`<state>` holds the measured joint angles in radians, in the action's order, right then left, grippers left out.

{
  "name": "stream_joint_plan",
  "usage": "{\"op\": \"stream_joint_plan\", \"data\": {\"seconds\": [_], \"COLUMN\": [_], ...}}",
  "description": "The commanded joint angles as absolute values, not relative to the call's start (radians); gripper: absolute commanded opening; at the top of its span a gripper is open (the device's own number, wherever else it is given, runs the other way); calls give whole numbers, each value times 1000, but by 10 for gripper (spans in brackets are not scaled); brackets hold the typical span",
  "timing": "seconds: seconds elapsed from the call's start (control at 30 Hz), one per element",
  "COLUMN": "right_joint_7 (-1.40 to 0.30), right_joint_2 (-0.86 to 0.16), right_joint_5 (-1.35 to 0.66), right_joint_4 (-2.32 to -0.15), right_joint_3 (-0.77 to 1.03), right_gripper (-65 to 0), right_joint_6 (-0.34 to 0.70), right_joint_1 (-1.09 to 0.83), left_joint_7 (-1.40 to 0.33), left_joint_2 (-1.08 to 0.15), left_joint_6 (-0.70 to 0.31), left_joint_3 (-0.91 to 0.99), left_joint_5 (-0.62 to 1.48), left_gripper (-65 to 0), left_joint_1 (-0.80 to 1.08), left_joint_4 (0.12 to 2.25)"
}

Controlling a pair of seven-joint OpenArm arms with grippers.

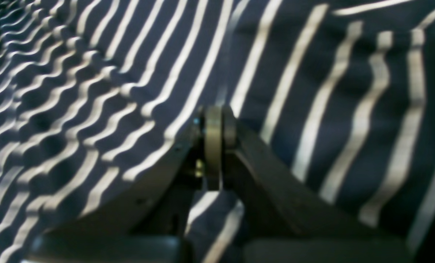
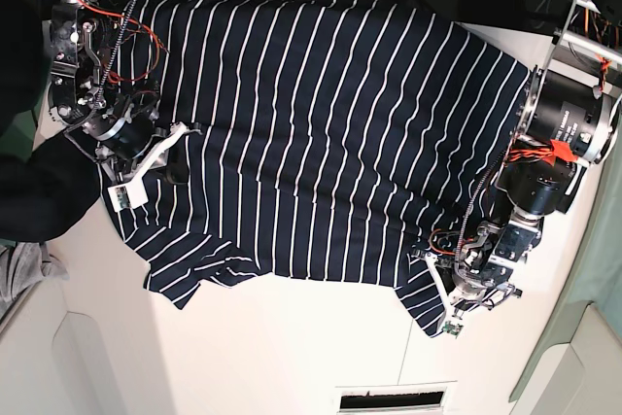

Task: Layout the t-shirt on the table in an organized manner, then fold the t-shirt properly
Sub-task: 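Regrasp the shirt edges and pull both grippers outward to flatten it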

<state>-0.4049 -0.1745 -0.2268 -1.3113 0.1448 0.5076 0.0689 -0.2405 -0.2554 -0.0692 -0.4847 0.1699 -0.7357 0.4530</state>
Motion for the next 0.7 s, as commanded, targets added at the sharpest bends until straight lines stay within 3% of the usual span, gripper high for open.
{"op": "stream_joint_plan", "data": {"seconds": [0.0,0.27,0.37,0.53,0.67], "right_joint_7": [-378,-386,-387,-477,-543], "right_joint_2": [-180,-180,-180,-198,-249], "right_joint_5": [-221,-102,-102,-128,-205], "right_joint_4": [-1319,-1074,-971,-971,-974], "right_joint_3": [149,148,148,149,149], "right_gripper": [-650,-650,-650,-650,-650], "right_joint_6": [498,461,490,505,505], "right_joint_1": [107,268,318,318,318], "left_joint_7": [-225,-194,-187,-191,-191], "left_joint_2": [-261,-218,-195,-197,-218], "left_joint_6": [-65,-70,-19,65,67], "left_joint_3": [-481,-493,-493,-492,-492], "left_joint_5": [168,104,65,59,59], "left_gripper": [-650,-650,-650,-650,-650], "left_joint_1": [-760,-675,-664,-678,-703], "left_joint_4": [463,463,463,463,463]}}
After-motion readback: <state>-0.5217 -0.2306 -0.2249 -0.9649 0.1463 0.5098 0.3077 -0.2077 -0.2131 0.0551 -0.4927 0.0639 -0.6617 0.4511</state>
